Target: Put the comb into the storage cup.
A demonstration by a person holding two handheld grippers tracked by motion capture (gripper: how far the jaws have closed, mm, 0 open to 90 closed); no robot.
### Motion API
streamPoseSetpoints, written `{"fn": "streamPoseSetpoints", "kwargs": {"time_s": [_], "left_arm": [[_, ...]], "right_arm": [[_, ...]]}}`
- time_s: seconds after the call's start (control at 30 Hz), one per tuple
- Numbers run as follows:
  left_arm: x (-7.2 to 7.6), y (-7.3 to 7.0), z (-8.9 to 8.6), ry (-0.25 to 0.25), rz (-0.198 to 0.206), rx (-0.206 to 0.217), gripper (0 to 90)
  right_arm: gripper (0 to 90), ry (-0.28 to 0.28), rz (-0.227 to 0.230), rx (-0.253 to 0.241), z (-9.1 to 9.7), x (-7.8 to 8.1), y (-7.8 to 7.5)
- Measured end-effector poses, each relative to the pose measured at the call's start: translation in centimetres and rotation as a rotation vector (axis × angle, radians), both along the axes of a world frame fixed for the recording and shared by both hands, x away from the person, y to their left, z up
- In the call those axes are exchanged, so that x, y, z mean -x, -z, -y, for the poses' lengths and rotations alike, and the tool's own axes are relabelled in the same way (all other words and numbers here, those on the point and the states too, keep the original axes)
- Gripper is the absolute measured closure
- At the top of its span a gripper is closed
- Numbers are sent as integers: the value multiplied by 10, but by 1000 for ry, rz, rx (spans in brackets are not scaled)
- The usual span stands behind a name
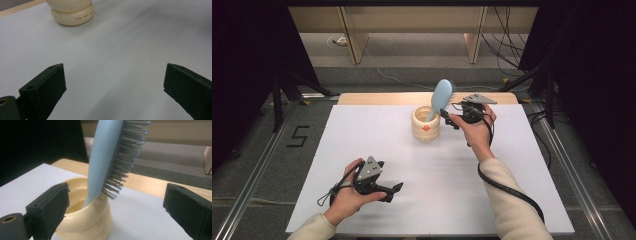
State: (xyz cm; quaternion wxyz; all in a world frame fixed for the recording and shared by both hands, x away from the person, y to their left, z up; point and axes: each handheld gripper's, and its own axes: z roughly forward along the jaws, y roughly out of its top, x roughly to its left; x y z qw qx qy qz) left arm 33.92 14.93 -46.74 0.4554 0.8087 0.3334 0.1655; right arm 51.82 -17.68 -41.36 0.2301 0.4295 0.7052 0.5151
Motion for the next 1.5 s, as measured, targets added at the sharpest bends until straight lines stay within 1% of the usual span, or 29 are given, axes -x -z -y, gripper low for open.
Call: {"fn": "streamPoseSetpoints", "kwargs": {"time_s": [0.33,0.7,1.1,1.5], "left_arm": [[0,0,0,-2,0,-6,34],[0,1,1,-1,-2,-8,35],[-1,2,1,-1,-4,-9,35],[-1,2,1,-3,-7,-10,37]], "right_arm": [[65,-13,8,21,10,12,2],[64,-12,14,13,24,28,6],[59,-26,29,12,31,43,7],[48,-43,35,27,38,58,8]]}}
